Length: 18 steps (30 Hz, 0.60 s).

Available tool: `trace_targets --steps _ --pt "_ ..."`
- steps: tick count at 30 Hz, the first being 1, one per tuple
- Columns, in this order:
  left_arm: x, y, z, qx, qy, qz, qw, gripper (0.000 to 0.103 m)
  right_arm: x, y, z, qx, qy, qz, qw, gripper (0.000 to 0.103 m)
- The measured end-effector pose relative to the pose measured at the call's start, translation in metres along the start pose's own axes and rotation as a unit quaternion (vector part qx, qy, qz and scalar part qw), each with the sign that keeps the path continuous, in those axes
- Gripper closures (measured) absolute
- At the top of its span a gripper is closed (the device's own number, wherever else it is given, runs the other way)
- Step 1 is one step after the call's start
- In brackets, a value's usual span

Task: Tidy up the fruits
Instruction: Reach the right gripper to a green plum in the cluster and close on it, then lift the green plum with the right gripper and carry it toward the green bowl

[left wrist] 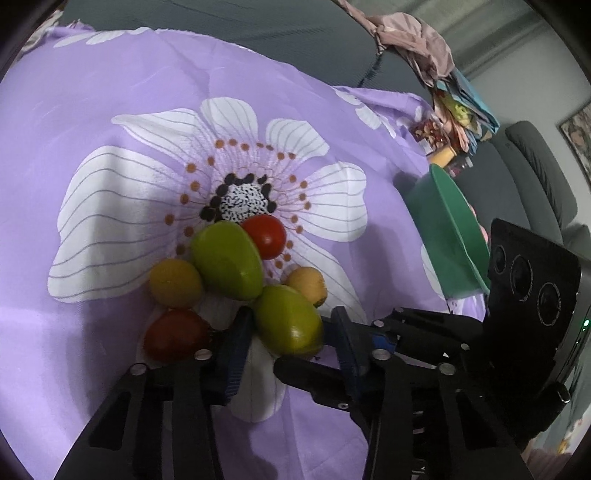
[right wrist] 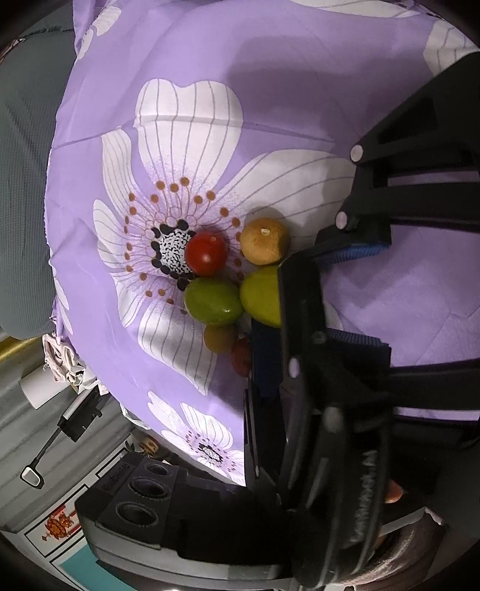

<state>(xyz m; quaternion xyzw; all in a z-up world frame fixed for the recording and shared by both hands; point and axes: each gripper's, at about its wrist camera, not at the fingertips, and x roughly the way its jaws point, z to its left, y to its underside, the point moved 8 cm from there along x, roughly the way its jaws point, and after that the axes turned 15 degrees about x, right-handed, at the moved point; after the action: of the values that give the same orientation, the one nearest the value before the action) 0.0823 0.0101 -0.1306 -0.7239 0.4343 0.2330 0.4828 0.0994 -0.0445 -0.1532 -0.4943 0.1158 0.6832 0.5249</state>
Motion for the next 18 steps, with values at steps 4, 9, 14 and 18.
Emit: trace_targets --steps 4,9,14,18 --pt "-0.001 0.001 0.0 0.005 0.0 -0.002 1.0 0.064 -0.002 0.001 0.0 -0.005 0.005 -0.002 1.0 0.07" --pt "-0.006 0.0 -0.006 0.016 0.001 -0.005 0.9999 0.064 -0.009 0.003 0.001 -0.01 0.005 -0.01 1.0 0.07" --pt "-0.011 -0.002 -0.022 0.036 -0.007 -0.008 0.9993 0.064 -0.021 0.008 0.002 -0.009 0.003 -0.023 1.0 0.07" --pt "-0.014 -0.002 -0.036 0.049 -0.007 -0.009 0.9988 0.064 -0.034 0.014 0.002 -0.011 0.004 -0.036 0.999 0.07"
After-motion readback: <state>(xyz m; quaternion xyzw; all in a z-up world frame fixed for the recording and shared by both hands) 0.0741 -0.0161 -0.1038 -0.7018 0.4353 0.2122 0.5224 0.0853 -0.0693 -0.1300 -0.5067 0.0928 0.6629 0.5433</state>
